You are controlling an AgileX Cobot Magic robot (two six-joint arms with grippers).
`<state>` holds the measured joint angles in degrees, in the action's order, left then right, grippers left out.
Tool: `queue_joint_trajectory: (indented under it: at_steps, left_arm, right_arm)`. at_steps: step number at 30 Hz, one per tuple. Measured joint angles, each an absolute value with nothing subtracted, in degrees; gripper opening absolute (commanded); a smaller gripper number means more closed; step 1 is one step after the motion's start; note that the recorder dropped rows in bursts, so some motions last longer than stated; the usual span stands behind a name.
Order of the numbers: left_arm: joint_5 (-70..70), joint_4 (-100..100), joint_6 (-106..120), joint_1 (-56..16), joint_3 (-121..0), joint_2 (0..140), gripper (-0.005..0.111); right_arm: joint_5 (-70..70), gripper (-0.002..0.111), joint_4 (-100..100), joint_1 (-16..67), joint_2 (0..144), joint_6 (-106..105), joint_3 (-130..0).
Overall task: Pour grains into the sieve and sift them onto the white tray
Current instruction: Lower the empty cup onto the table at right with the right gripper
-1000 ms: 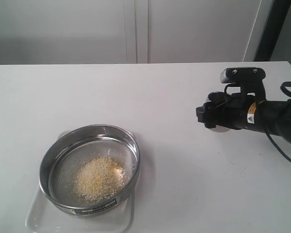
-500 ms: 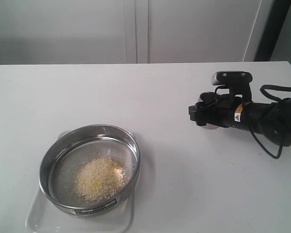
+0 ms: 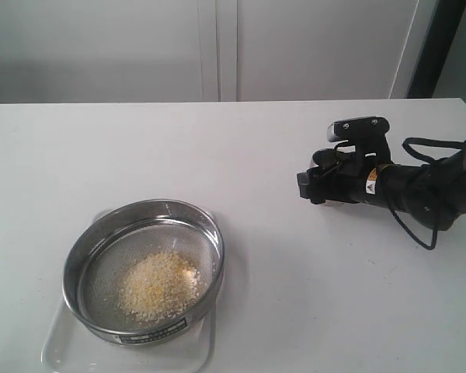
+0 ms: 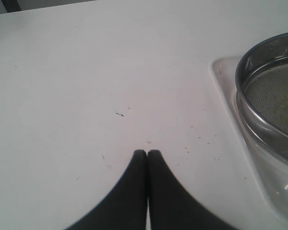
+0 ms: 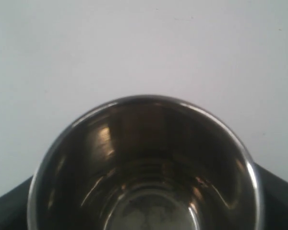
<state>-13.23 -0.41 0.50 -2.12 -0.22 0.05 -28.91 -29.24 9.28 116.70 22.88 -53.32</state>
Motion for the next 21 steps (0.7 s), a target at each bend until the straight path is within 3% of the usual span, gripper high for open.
queue_joint_trajectory:
  at_steps: [13, 16, 21]
  left_arm:
    - [-13.23, -0.41, 0.50, -2.12, -0.22, 0.05, 0.000]
    - [-13.23, -0.41, 0.50, -2.12, -0.22, 0.05, 0.000]
    - [-13.23, -0.41, 0.50, -2.12, -0.22, 0.05, 0.000]
  right_arm:
    - [-30.17, 0.002, -29.16, 9.28, 118.92, 19.91, -54.11]
    - [-30.52, 0.014, -29.02, 9.28, 119.14, 19.91, -54.20]
    - [-30.68, 0.054, -29.02, 9.28, 119.17, 19.81, -54.20]
